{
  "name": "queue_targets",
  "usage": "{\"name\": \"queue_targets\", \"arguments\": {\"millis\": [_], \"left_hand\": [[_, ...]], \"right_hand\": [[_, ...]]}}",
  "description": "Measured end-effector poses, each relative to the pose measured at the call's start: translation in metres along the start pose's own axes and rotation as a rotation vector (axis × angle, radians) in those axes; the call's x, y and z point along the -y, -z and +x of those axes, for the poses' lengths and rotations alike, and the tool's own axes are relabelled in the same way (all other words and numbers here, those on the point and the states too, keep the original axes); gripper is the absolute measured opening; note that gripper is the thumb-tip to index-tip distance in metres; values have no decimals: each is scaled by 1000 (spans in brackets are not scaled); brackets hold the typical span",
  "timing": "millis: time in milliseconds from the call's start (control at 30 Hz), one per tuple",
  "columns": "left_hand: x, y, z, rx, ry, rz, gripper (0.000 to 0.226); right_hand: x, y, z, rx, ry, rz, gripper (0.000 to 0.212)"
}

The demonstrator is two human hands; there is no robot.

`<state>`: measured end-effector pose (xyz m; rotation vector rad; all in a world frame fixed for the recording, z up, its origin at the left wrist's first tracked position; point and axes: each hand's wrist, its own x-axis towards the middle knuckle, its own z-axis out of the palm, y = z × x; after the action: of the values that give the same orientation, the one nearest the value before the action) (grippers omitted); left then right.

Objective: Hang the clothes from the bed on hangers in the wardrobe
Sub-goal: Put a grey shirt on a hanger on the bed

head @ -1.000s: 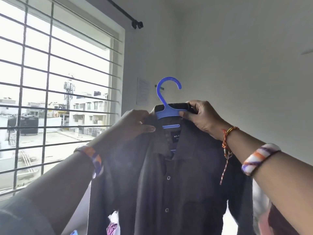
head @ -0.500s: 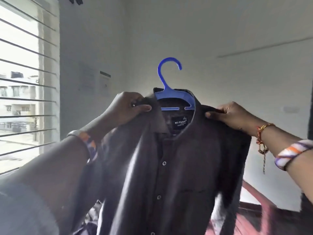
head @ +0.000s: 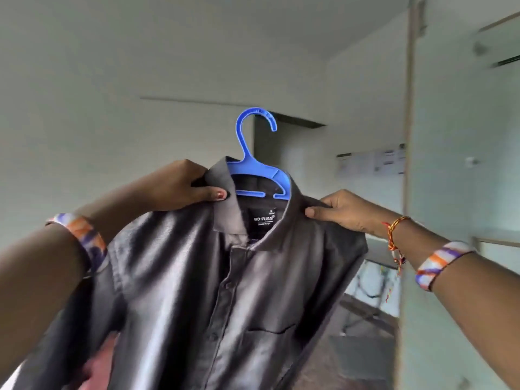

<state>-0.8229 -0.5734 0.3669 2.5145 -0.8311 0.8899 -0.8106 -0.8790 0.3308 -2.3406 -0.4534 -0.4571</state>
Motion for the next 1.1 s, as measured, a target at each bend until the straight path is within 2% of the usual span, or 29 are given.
{"name": "queue_targets", "arguments": {"millis": [100,133,200,267,333,400,467,567,667,733,833,900,933,1000,1100], "left_hand": [[-64,-48,53,77,-86,-166,67],[-86,-63,69,97,-105,-209,70],[-126,-97,99,127,-89,-275,60],[-162,-133,127,176,-61,-379,65],[-203,-170,151,215,3,-505,57],[-247,-209,174,261,83,-677,41],[-293,-248,196,306,206,-850,35],[-353,-312,229,399,403,-1174,40],[-409,-373,269,517,552,-1460,23],[-446,-411,297,561,592,-1595,18],[-500,-458,347,546,639,-1786,31],[-528,-478,376,650,564,-1785,37],[-541,-487,389,739,517,-1766,34],[-564,-506,417,853,437,-1763,23],[-597,-539,450,937,310,-1737,20]], "right_hand": [[-60,80,-46,-118,-123,-86,46],[-78,105,-63,-172,-145,-171,45],[-114,151,-96,-278,-199,-390,41],[-143,189,-127,-359,-277,-522,30],[-167,217,-150,-426,-376,-610,38],[-184,238,-168,-561,-459,-717,49],[-199,255,-177,-690,-504,-774,53],[-225,277,-179,-700,-473,-695,50],[-241,290,-168,-652,-432,-538,45],[-252,295,-158,-548,-462,-470,48],[-291,308,-140,-381,-573,-440,52],[-331,319,-130,-353,-589,-654,43],[-352,327,-126,-382,-586,-790,37],[-390,347,-124,-496,-602,-993,41],[-448,380,-131,-641,-641,-993,48]]}}
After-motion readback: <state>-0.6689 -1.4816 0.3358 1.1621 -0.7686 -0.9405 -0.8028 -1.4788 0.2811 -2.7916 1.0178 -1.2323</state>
